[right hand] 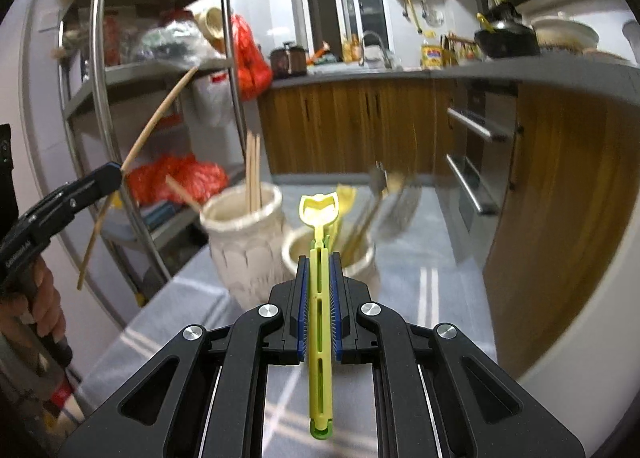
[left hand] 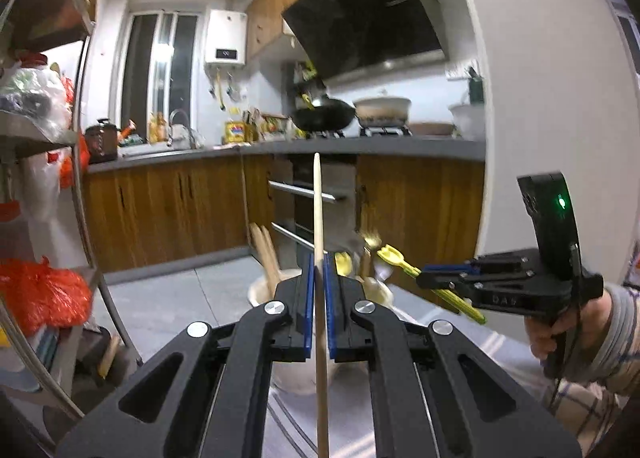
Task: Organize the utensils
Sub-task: 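Drop chopstick into tall cup with left while right drops yellow utensil into small cup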
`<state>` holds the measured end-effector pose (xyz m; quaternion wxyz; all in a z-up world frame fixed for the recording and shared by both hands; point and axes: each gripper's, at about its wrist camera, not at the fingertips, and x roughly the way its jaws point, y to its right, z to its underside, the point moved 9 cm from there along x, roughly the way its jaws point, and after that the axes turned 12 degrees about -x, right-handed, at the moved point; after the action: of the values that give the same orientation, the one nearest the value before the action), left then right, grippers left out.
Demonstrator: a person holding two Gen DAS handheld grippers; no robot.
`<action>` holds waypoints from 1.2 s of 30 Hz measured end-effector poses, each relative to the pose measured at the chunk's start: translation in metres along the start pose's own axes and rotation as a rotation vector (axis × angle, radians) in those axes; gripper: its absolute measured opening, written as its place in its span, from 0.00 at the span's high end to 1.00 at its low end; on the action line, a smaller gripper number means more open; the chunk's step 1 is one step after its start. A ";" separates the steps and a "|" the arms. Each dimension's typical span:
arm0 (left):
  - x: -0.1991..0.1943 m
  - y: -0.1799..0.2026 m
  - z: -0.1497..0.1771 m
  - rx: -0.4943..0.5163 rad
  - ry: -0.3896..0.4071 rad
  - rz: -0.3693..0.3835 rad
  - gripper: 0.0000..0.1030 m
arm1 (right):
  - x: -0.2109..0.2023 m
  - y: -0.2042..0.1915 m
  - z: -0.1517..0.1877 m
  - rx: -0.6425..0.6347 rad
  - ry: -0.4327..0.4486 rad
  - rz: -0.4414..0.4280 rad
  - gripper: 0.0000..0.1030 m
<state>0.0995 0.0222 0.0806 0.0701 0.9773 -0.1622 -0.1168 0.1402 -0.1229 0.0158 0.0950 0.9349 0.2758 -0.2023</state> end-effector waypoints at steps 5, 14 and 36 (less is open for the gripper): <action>0.019 -0.032 -0.030 -0.083 0.059 -0.004 0.95 | 0.018 0.010 -0.022 0.032 0.056 -0.005 0.90; 0.084 -0.056 -0.046 -0.207 0.073 0.076 0.96 | 0.048 0.025 -0.043 0.084 0.134 -0.008 0.90; 0.130 -0.070 -0.016 -0.295 0.063 0.152 0.96 | 0.097 0.020 -0.038 0.161 0.203 -0.027 0.90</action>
<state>0.2439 0.0461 0.0568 0.2264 0.9445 -0.2147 -0.1030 0.2376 -0.0818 0.0101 -0.0117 0.9514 0.2793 -0.1292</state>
